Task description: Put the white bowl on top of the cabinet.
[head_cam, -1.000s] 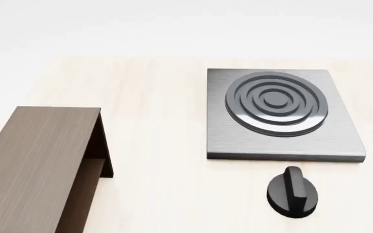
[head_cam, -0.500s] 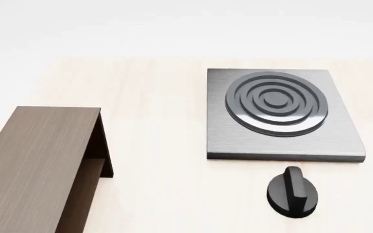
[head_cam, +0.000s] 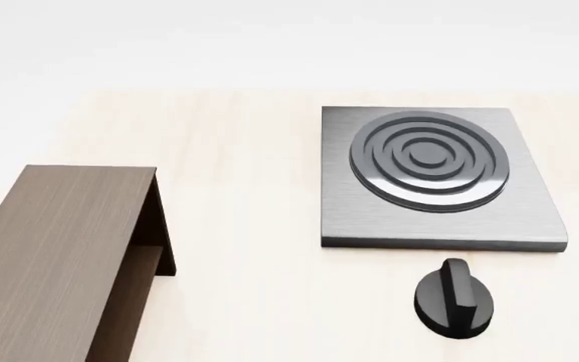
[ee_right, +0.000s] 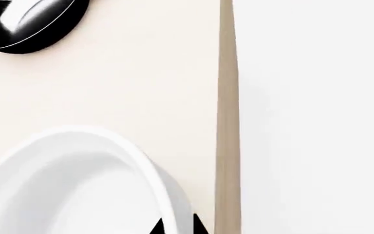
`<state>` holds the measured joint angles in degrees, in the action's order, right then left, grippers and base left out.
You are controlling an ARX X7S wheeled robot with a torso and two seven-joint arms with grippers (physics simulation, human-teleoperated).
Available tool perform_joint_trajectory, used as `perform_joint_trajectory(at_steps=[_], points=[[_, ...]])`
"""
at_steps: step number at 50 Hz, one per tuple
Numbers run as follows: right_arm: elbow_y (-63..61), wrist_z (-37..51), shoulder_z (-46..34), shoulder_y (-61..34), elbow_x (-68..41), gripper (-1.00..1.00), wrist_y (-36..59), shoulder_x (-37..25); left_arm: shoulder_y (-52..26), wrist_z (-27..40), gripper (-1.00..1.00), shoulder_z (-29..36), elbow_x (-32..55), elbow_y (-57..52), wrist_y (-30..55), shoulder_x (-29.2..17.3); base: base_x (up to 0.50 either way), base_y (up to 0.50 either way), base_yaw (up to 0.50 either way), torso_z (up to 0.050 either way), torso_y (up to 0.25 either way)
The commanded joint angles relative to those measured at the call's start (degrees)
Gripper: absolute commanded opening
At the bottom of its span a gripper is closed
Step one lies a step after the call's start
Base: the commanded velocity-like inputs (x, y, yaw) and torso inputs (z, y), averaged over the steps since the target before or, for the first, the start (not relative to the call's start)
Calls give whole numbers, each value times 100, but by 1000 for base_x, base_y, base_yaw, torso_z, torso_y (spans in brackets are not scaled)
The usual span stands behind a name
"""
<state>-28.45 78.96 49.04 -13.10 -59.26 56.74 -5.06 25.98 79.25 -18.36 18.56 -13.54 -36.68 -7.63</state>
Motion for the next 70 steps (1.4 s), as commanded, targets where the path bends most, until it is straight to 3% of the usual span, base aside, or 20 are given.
perform_joint_trajectory(at_steps=[1, 18, 32, 47, 51, 54, 57, 64, 70], points=[[-272, -134, 54, -310, -1290, -100, 182, 284, -11, -194, 100, -32, 28, 28, -42, 37, 0, 0, 0, 0, 0], [-1003, 631, 17, -814, -3280, -100, 101, 58, -35, -201, 100, -11, 44, 51, -34, 30, 0, 0, 0, 0, 0], [-1151, 1097, -329, -1178, -3819, -100, -423, -419, -33, -194, 100, -9, 46, 33, -14, 25, 0, 0, 0, 0, 1], [-1042, 1101, -2966, -879, -3587, -100, -3302, -2213, -49, -195, 100, -4, 35, 52, -12, 28, 0, 0, 0, 0, 1], [-805, 1101, -4183, -1444, -3733, -100, -4058, -2905, -57, -195, 100, -4, 39, 67, -11, 27, 0, 0, 0, 0, 3], [-455, 1102, -5750, -2348, -3898, -100, -5028, -3805, -100, -203, 100, 31, 23, 95, 19, 22, 0, 0, 0, 0, 0], [-204, 1101, -7114, -3196, -4116, -100, -5846, -4306, -81, -204, 100, 21, 40, 83, 4, 23, 0, 0, 0, 0, 3], [213, 1095, -8447, -4609, -4428, -100, -6219, -4388, -54, -211, 100, 4, 84, 77, -46, 30, 0, 0, 0, 0, 0], [843, 1059, -9071, -5602, -4591, -100, -5796, -4063, -55, -210, 100, 5, 80, 72, -49, 30, 0, 0, 0, 0, 2]])
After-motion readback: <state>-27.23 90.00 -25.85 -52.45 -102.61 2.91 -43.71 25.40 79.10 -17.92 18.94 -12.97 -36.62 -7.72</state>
